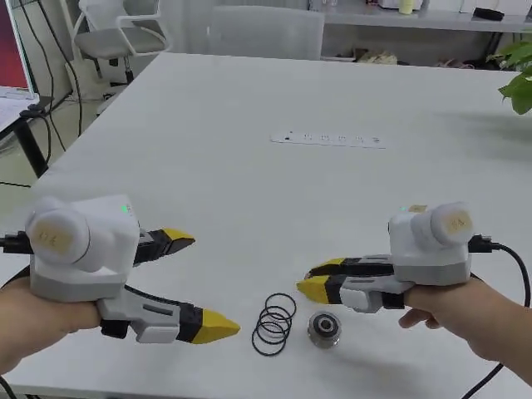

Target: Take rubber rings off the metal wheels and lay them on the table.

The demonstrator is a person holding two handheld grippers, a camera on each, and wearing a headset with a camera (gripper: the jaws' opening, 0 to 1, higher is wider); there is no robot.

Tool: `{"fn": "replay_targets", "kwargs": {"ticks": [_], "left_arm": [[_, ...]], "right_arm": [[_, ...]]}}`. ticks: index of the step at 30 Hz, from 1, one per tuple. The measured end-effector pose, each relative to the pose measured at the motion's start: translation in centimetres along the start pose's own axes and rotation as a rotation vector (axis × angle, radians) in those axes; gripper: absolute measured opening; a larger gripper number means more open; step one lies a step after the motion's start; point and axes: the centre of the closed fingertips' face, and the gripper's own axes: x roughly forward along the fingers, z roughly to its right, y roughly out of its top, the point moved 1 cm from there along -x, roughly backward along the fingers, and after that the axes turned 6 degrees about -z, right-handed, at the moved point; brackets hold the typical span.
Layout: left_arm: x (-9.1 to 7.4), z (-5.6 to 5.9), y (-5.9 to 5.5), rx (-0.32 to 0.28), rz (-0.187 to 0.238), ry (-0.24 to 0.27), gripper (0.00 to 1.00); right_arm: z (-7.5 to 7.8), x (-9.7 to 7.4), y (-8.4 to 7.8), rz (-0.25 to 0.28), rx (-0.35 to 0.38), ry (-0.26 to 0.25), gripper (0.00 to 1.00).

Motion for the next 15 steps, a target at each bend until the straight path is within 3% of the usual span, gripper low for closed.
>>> {"fn": "replay_targets", "kwargs": {"ticks": [15], "left_arm": [[-0.2,1.0,0.9,0.014,0.001,0.003,0.82]], "right_arm": [[-0.3,-3.9,-0.7,0.030,-0.044,-0.025,0.35]]}}
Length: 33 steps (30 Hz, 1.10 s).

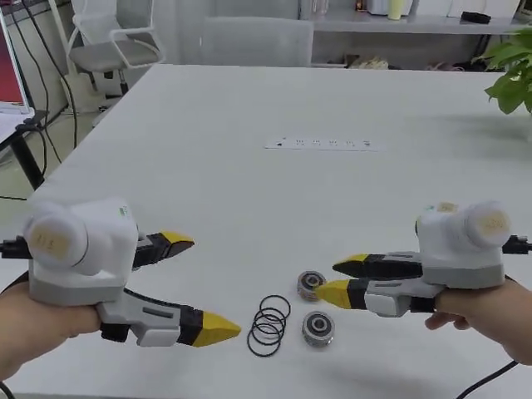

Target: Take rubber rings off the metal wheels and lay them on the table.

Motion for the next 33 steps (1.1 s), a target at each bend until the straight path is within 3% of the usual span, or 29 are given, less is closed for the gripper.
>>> {"fn": "replay_targets", "kwargs": {"ticks": [23,33], "left_arm": [[0.2,1.5,0.5,-0.023,0.012,-0.005,0.83],[0.0,1.9,0.6,-0.035,0.014,-0.008,0.83]], "right_arm": [[-0.9,-4.6,-2.0,0.000,-0.077,-0.051,0.52],[-1.0,-5.6,-2.8,-0.002,-0.090,-0.074,0.59]]}}
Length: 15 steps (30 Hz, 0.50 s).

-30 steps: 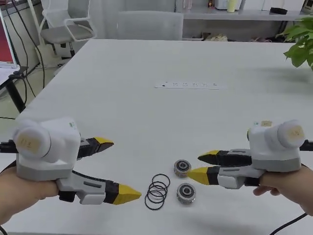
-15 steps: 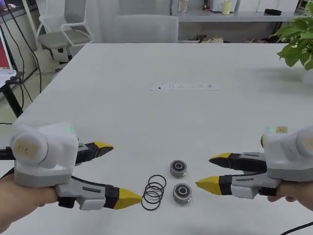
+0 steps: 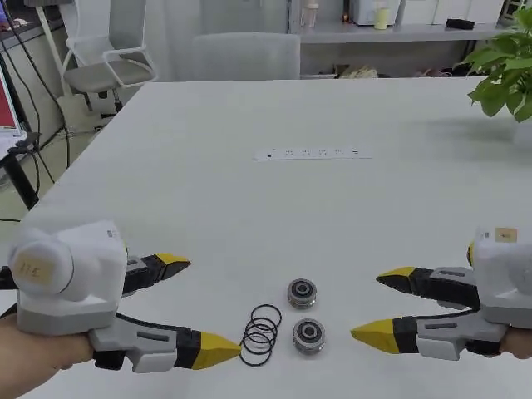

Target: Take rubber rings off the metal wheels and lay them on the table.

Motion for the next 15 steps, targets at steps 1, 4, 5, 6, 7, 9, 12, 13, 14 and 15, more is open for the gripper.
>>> {"fn": "replay_targets", "kwargs": {"ticks": [1,4,5,6,7,9,12,13,14,15], "left_arm": [[-0.01,0.04,-0.04,0.001,-0.001,0.000,0.83],[-0.03,0.12,-0.20,-0.005,-0.002,-0.002,0.83],[-0.05,0.07,-0.30,-0.008,-0.003,-0.002,0.83],[-0.06,0.06,-0.37,-0.009,-0.004,-0.002,0.83],[-0.08,0.02,-0.52,-0.010,-0.006,-0.003,0.83],[-0.14,-0.01,-0.59,-0.013,-0.007,-0.003,0.83],[-0.21,-0.09,-0.62,-0.017,-0.007,-0.002,0.83],[-0.24,-0.10,-0.61,-0.019,-0.006,-0.002,0.83],[-0.27,-0.09,-0.57,-0.020,-0.005,-0.003,0.82],[-0.31,-0.09,-0.51,-0.020,-0.003,-0.002,0.82]], "right_arm": [[0.02,-0.07,-0.09,0.001,0.003,-0.001,0.60],[0.08,-0.22,-0.37,0.003,0.012,-0.005,0.61],[0.11,-0.26,-0.49,0.001,0.010,-0.008,0.61],[0.13,-0.29,-0.57,-0.001,0.008,-0.010,0.61],[0.15,-0.33,-0.66,-0.002,0.006,-0.013,0.61],[0.19,-0.38,-0.74,-0.003,0.006,-0.015,0.61],[0.31,-0.52,-0.74,0.004,0.011,-0.019,0.61],[0.32,-0.55,-0.73,0.005,0.011,-0.021,0.61],[0.35,-0.60,-0.70,0.008,0.013,-0.023,0.61],[0.37,-0.63,-0.69,0.011,0.014,-0.024,0.61]]}}
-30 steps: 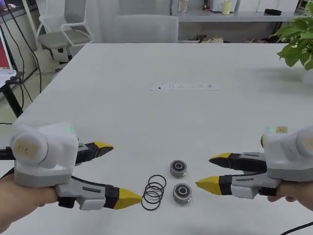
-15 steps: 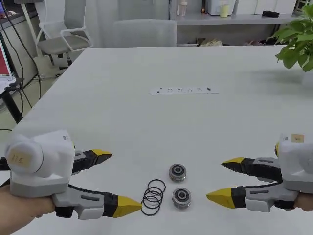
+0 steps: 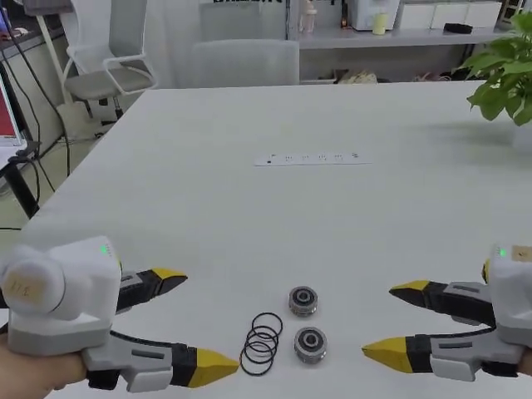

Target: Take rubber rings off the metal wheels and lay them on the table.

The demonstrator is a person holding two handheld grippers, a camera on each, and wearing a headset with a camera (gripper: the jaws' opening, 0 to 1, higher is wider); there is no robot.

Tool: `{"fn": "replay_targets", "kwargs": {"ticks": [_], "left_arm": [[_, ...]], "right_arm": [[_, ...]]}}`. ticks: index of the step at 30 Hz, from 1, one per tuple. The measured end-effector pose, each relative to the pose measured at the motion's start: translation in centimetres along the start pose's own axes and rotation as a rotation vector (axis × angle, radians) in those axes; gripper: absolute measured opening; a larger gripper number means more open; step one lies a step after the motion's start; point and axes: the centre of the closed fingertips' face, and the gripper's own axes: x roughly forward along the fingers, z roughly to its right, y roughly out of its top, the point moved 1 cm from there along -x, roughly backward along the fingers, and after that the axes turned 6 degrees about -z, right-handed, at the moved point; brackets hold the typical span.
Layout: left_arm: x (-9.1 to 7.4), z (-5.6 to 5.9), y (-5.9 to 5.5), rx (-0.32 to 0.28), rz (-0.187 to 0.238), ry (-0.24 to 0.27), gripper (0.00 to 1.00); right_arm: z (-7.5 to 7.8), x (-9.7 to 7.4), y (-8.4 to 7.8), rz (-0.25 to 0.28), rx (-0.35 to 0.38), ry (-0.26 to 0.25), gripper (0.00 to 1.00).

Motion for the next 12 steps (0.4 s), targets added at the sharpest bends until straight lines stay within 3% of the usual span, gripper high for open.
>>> {"fn": "replay_targets", "kwargs": {"ticks": [12], "left_arm": [[-0.10,0.22,0.02,-0.005,0.000,-0.005,0.81]], "right_arm": [[0.27,-0.21,0.09,0.023,0.018,-0.013,0.60]]}}
